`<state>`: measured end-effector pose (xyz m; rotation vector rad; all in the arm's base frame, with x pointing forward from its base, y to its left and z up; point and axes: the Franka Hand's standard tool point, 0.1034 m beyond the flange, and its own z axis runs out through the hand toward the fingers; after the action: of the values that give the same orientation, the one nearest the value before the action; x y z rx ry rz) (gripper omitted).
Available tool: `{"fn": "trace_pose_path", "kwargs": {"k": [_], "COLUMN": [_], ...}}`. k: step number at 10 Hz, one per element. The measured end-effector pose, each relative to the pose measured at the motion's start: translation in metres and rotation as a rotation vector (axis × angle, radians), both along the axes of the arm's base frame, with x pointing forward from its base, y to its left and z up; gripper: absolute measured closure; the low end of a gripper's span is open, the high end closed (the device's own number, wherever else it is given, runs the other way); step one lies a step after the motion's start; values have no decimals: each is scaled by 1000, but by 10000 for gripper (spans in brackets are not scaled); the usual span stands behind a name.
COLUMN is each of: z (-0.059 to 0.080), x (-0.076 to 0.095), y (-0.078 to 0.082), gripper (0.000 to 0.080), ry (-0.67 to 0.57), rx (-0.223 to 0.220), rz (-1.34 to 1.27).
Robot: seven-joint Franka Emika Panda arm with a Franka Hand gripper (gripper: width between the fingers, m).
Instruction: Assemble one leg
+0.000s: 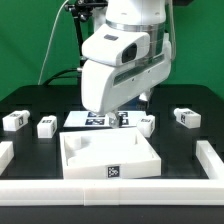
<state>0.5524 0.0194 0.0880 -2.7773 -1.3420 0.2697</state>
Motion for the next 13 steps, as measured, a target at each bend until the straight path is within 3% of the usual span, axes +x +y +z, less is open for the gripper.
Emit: {"fn": "trace_pose_path", "kwargs": {"k": [7,13], "z": [-1,-29], "x": [-1,-40], "y": [0,-16], "gripper": [150,150], "ry": [2,-51], "rx": [0,67], "rz": [1,317]}}
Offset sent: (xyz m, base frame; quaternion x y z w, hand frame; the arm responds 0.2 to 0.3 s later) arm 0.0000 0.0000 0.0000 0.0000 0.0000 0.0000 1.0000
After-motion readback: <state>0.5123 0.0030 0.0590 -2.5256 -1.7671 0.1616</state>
